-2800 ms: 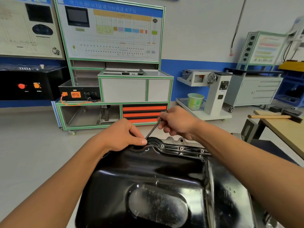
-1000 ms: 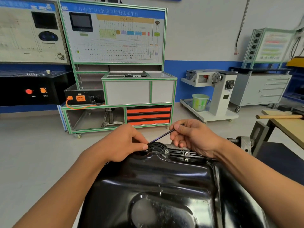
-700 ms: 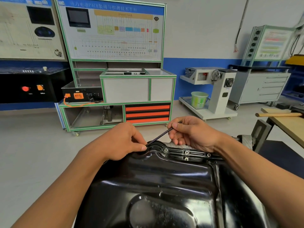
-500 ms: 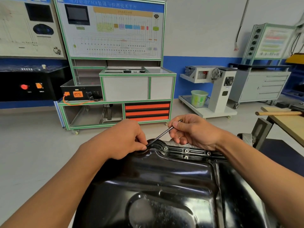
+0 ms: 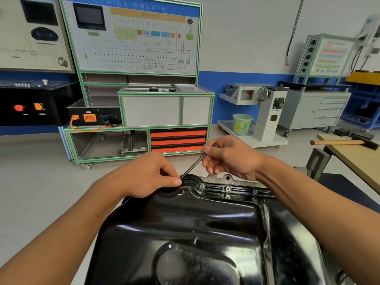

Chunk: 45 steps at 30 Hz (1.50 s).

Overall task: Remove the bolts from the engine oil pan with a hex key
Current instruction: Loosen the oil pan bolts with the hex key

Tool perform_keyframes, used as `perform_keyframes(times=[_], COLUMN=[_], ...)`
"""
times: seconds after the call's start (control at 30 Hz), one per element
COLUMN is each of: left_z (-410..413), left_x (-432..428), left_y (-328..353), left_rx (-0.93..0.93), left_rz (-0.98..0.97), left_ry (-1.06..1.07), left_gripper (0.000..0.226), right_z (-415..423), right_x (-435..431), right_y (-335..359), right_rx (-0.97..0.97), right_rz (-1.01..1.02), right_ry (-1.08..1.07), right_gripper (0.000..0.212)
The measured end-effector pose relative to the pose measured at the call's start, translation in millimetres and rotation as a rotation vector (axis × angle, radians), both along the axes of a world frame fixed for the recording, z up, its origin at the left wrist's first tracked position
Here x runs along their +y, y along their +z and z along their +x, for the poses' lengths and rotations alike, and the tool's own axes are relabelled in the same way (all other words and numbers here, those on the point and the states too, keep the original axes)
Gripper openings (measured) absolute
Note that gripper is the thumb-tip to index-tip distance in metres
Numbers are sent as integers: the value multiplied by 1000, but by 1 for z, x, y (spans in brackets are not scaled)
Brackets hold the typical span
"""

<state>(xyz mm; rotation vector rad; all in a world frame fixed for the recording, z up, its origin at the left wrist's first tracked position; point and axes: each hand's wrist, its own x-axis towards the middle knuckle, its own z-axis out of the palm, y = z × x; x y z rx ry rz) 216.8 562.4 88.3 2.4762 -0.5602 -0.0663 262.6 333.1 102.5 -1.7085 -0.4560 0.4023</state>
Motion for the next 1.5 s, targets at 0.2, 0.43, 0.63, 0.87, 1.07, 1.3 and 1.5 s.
perform_keyframes(times=[0.2, 0.43, 0.63, 0.87, 1.07, 1.3, 1.5], left_z=[3, 2, 0, 1, 8, 4, -7], left_x=[-4, -2, -2, -12, -24, -12, 8], left_y=[0, -4, -7, -11, -9, -13, -24], left_rx=[48, 33, 28, -17, -114, 78, 258], left_rz=[-48, -121, -128, -156, -121, -500, -682], left_ry=[46, 103, 141, 234, 190, 400, 495], left_gripper=[10, 4, 9, 49, 34, 22, 25], right_z=[9, 14, 15, 20, 16, 7, 18], right_x=[12, 35, 44, 68, 76, 138, 141], right_y=[22, 41, 53, 64, 59, 48, 43], right_rx=[-3, -38, -23, 11, -160, -495, -365], right_rz=[-165, -339, -520, -775, -807, -897, -782], right_ry=[25, 7, -14, -88, -158, 38, 236], right_gripper=[16, 17, 18, 32, 28, 35, 26])
